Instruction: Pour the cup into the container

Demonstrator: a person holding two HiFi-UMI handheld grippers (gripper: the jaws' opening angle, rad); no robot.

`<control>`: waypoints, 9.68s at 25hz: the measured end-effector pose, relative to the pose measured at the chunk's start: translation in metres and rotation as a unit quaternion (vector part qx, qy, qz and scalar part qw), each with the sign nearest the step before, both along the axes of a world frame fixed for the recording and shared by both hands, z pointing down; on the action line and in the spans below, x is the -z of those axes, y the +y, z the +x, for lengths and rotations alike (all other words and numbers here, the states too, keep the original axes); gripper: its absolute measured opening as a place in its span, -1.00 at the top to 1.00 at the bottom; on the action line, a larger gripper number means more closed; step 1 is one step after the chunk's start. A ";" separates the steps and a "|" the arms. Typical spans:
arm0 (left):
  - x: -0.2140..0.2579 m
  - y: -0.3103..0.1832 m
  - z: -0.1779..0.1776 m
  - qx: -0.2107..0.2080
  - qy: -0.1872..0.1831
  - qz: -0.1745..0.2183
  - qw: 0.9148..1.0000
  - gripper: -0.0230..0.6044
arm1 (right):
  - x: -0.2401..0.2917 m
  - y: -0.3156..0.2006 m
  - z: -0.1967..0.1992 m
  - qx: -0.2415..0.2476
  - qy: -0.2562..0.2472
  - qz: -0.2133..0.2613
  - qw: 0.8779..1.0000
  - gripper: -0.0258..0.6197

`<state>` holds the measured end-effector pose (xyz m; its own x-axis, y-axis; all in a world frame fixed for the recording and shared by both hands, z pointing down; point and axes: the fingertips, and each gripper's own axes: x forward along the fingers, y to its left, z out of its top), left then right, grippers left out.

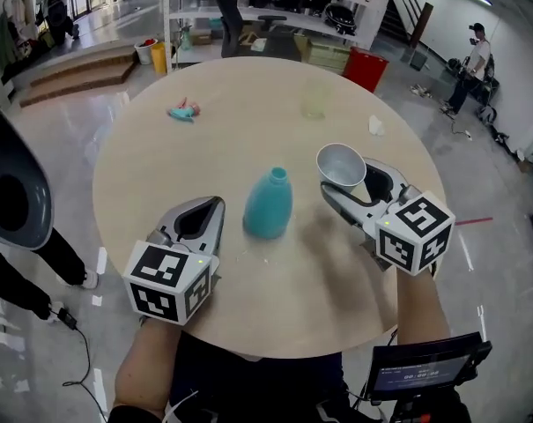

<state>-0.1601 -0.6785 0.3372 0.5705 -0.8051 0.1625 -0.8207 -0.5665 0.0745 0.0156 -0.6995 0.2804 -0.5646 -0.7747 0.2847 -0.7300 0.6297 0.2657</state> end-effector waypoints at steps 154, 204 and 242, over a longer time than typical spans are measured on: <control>-0.006 0.259 0.024 0.053 0.012 0.012 0.998 0.93 | -0.041 0.232 0.036 0.042 -0.183 -0.027 0.982 0.89; -0.050 1.065 0.272 0.025 0.027 -0.011 0.999 0.93 | -0.061 1.030 0.241 0.060 -0.190 -0.021 0.980 0.88; 0.000 1.317 0.288 0.050 0.075 0.023 0.996 0.93 | -0.030 1.300 0.294 -0.020 -0.206 0.012 0.978 0.91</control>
